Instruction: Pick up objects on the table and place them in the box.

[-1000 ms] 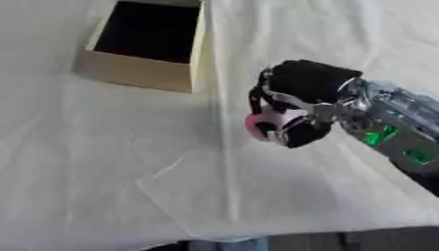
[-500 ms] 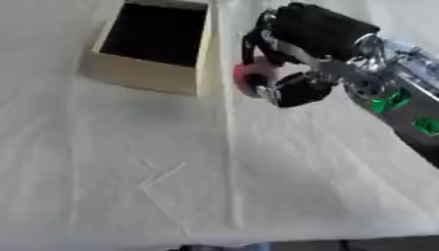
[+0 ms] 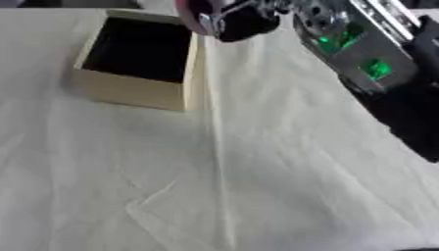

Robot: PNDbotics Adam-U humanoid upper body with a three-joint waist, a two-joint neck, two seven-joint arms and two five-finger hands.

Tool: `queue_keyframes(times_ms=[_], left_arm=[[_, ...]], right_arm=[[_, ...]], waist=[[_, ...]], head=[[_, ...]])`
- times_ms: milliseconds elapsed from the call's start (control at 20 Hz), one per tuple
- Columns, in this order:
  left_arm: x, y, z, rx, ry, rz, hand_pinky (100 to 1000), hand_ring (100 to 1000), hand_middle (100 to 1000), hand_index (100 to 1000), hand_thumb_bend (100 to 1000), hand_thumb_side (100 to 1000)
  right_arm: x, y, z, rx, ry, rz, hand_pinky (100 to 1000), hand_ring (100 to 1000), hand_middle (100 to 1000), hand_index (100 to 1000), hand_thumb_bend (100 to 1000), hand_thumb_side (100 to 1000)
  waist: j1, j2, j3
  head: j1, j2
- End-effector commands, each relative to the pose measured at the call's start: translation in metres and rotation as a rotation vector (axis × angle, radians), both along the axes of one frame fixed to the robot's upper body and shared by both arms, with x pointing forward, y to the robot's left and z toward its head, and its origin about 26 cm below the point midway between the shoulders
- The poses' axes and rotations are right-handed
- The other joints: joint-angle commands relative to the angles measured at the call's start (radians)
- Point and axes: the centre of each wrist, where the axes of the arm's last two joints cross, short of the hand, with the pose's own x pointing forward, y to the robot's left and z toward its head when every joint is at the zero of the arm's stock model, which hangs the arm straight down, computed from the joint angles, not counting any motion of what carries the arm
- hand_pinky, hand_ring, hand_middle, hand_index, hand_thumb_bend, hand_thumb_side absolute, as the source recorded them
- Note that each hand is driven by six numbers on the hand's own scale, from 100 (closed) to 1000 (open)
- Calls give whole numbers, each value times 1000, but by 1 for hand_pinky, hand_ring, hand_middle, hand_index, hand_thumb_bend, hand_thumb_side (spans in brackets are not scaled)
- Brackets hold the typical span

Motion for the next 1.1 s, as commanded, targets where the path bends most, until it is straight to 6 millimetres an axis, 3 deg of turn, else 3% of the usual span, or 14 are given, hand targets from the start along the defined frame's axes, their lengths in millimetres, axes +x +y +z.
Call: queue_keyframes(times_ms=[50,200,500,800,1100], left_arm=[[-3,1,14,38,-35,-9,714,741,669,843,628,851],[-2,-2,17,39,-44,-21,714,741,669,843,627,851],[1,-7,22,40,-61,-51,713,741,670,843,626,850],[2,-10,25,33,-72,-71,712,741,670,843,624,849],[2,-11,26,27,-77,-75,710,741,670,843,622,849]], right_arm=[[34,15,21,52,-60,-40,539,445,227,373,100,100],[62,28,29,82,-110,-43,541,446,231,376,100,100],[94,50,26,136,-134,-37,542,441,236,380,100,100],[112,66,9,125,-102,-28,544,442,240,384,100,100],[121,68,-10,89,-36,-10,546,443,245,388,100,100]], waist=[[1,-12,2],[-5,-6,13],[-17,7,50],[-25,12,72],[-29,10,80]], head=[[-4,-14],[-10,-22],[-39,-40],[-63,-46],[-64,-38]])
